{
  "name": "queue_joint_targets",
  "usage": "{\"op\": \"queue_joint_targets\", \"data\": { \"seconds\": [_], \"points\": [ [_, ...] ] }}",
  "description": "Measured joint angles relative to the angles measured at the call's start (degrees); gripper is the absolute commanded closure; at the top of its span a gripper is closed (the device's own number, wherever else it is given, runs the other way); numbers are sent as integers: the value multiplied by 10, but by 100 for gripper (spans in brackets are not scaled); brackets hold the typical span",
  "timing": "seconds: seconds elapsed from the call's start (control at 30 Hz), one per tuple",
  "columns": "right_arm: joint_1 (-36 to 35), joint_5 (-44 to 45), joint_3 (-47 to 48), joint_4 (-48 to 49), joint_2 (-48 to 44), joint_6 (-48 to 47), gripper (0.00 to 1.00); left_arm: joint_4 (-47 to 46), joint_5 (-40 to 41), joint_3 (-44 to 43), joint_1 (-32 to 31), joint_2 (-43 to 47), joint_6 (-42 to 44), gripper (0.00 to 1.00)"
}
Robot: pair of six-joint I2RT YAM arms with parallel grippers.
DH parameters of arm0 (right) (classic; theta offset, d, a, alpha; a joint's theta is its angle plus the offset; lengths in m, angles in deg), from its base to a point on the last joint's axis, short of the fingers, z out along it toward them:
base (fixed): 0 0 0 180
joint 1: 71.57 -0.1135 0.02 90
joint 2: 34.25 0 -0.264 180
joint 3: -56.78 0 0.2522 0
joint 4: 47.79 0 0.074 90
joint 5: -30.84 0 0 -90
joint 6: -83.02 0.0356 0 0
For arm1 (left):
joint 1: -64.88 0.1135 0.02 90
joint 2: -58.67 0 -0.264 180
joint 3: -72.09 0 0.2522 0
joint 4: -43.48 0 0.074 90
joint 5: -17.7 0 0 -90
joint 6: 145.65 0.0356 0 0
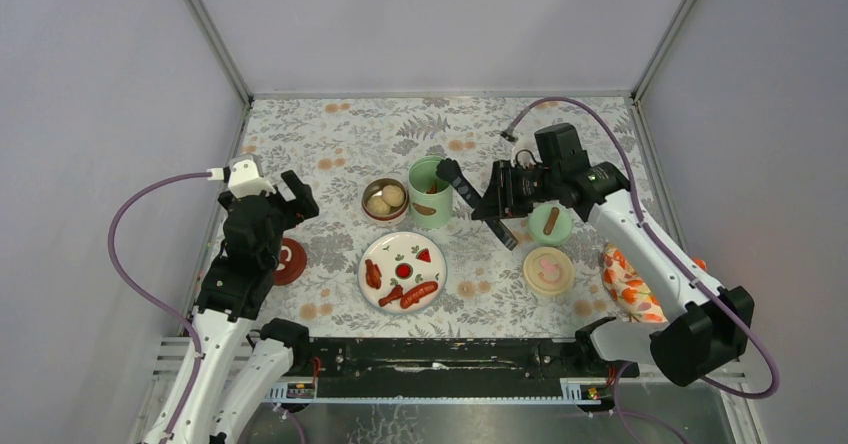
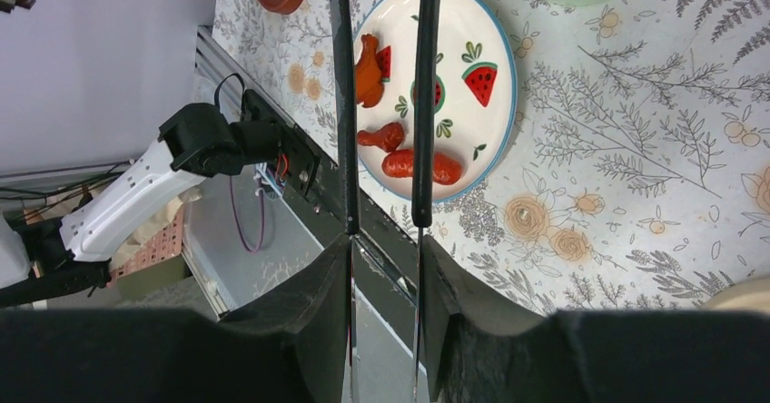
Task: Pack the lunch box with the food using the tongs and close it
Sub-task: Place the fake food in the packing box, then pick up the fake food from the plate.
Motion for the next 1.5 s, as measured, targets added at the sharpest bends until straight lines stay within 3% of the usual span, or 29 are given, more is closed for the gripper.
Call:
{"op": "queue_joint_targets", "data": {
  "seconds": [0.13,0.53,0.83,1.5],
  "points": [
    [-20,6,-3,-12,-21,-3,62,0,0,0,3,0,0,2],
    [-177,38,-54,-14,-23,14,62,0,-4,0,7,0,0,1],
    [-292,71,-78,37,44,51,62,0,-4,0,10,0,0,2],
    [-368,174,-7,33,166,54,61,0,-5,0,11,0,0,1]
  ]
}}
